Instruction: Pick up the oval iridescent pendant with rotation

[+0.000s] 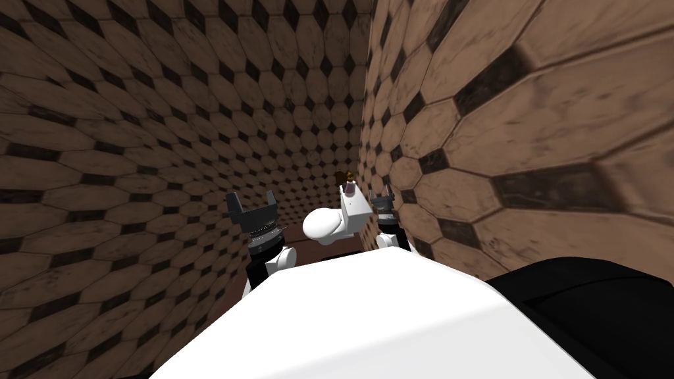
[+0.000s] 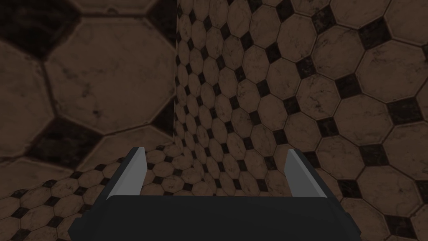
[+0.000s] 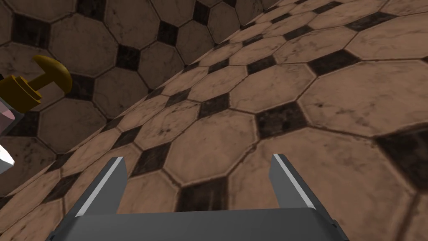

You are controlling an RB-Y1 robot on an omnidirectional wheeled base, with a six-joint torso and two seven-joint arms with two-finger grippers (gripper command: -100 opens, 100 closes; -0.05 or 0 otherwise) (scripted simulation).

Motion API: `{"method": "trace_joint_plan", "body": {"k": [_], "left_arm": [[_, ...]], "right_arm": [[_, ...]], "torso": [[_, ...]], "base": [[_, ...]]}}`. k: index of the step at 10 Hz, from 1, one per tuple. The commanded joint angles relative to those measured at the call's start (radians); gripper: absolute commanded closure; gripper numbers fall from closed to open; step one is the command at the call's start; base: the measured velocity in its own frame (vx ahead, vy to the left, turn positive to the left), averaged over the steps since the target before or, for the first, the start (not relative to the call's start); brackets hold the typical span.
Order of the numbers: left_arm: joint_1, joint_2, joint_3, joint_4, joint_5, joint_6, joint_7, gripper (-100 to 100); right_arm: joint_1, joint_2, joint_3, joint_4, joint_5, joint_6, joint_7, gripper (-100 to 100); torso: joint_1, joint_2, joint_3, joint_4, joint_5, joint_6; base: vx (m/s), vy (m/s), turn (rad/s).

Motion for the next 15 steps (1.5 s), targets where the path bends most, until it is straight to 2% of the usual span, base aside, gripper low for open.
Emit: {"method": "trace_joint_plan", "body": {"k": [1,3,4,15], "left_arm": [[0.000,0.000,0.000,0.000,0.000,0.000,0.000,0],[0.000,0.000,0.000,0.000,0.000,0.000,0.000,0],[0.000,0.000,0.000,0.000,0.000,0.000,0.000,0],[0.000,0.000,0.000,0.000,0.000,0.000,0.000,0]], "right_arm": [[-0.022,-0.002,0.029,0.050,-0.041,-0.005,-0.037,-100],[-0.044,-0.004,0.064,0.116,-0.094,-0.007,-0.083,-100],[-0.044,-0.004,0.064,0.116,-0.094,-0.007,-0.083,-100],[-0.167,0.016,0.255,0.456,-0.385,-0.011,-0.334,-100]], "torso": [[0.000,0.000,0.000,0.000,0.000,0.000],[0.000,0.000,0.000,0.000,0.000,0.000],[0.000,-0.001,0.000,0.000,0.000,0.000],[0.000,0.000,0.000,0.000,0.000,0.000]], "base": [[0.054,0.000,0.009],[0.057,-0.009,0.014],[0.040,-0.004,0.004],[0.052,-0.005,0.012]]}}
